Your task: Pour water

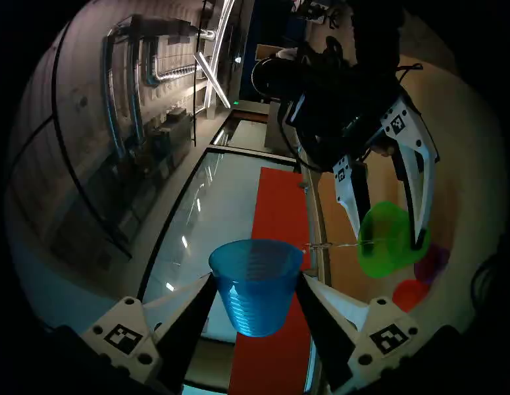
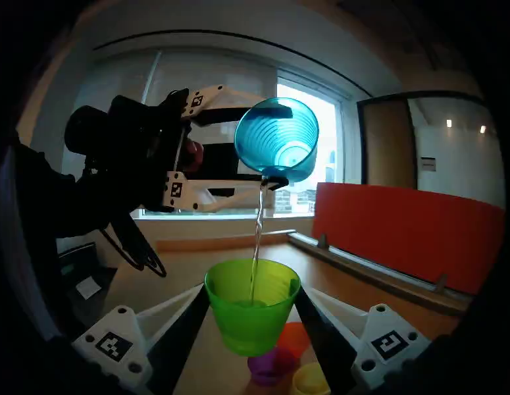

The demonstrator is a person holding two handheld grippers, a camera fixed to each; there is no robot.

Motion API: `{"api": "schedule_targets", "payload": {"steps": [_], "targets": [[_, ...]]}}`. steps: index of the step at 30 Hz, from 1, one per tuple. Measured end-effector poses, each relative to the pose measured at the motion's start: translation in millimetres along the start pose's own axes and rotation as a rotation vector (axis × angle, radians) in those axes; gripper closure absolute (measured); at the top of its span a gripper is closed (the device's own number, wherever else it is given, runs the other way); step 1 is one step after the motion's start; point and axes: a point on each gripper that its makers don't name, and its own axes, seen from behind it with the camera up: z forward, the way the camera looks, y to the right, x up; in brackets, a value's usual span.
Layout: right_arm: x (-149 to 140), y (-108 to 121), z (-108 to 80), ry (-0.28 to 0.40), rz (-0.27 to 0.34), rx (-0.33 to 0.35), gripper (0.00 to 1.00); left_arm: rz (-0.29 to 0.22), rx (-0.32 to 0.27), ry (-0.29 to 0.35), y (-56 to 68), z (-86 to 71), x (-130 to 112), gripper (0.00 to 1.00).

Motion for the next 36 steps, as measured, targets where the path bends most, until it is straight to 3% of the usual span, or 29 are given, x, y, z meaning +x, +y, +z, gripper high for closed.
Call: {"api": "schedule_targets", "payload": {"steps": [36], "targets": [[0.4, -0.4, -2.4, 0.008, 0.001, -0.005, 0.10, 0.127, -0.002, -0.011, -10.8, 2.6, 6.5, 0.17]]}}
